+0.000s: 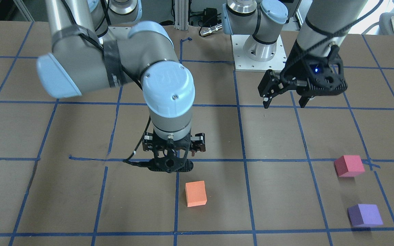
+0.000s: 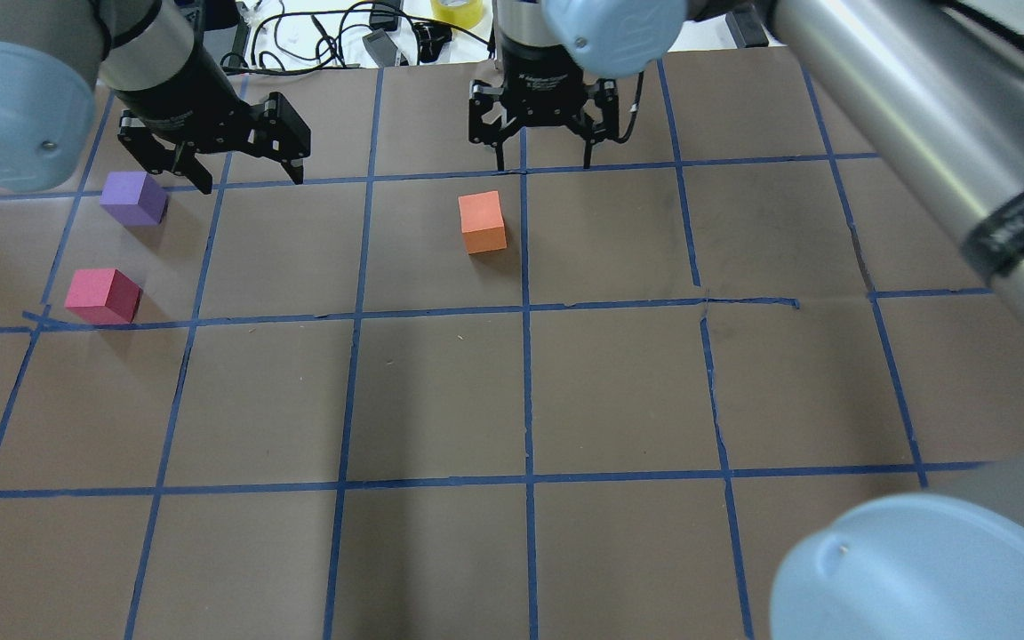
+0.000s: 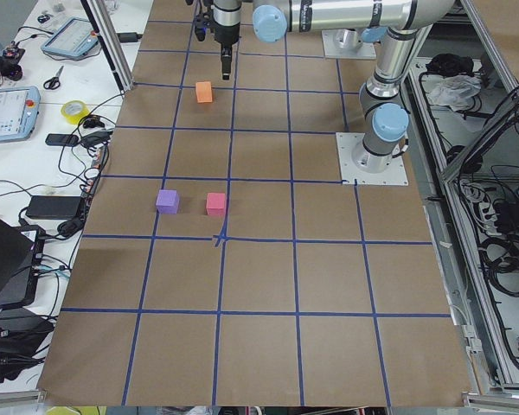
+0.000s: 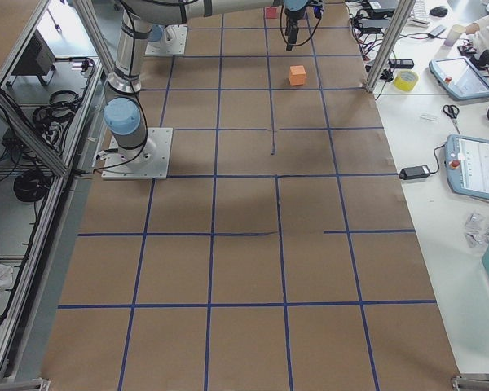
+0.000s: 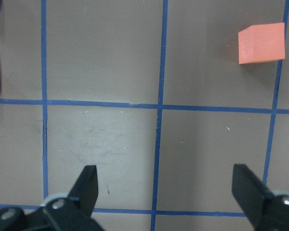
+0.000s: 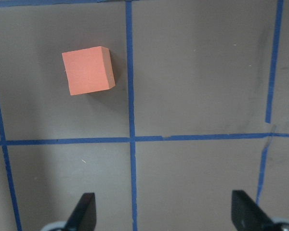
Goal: Arrange blocks in a line
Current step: 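Set the orange cube down, open and raise the right gripper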
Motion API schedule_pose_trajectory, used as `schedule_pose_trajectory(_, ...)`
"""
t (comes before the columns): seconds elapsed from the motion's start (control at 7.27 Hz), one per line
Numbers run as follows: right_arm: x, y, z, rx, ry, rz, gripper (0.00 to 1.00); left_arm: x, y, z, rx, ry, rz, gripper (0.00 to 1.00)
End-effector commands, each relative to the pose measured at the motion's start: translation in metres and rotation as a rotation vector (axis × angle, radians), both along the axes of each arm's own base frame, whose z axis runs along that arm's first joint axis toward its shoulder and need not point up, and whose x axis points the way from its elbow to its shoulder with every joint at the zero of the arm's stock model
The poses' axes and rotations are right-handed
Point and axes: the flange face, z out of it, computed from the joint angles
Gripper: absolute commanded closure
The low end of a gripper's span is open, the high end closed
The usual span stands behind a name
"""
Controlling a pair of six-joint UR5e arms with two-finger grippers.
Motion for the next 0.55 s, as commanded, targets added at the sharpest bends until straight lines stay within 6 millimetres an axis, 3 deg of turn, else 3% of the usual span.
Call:
schedule_pose_trajectory(0.0, -0.065, 0.013, 0.046, -0.016, -0.015, 0.063, 0.00, -0.051, -0.046, -0.062, -0.047, 0.014, -0.069, 0.00)
schedule_pose_trajectory(0.14, -0.091, 0.007, 0.043, -0.021, -0.007, 0.125, 0.00, -0.082, -0.071, -0.089, -0.082, 0.012, -0.099, 0.00)
schedule_pose_trajectory(0.41, -0.111, 0.002, 0.048, -0.075, -0.002, 0.115, 0.00, -0.150, -0.094, -0.142, -0.084, -0.002, -0.085, 0.00)
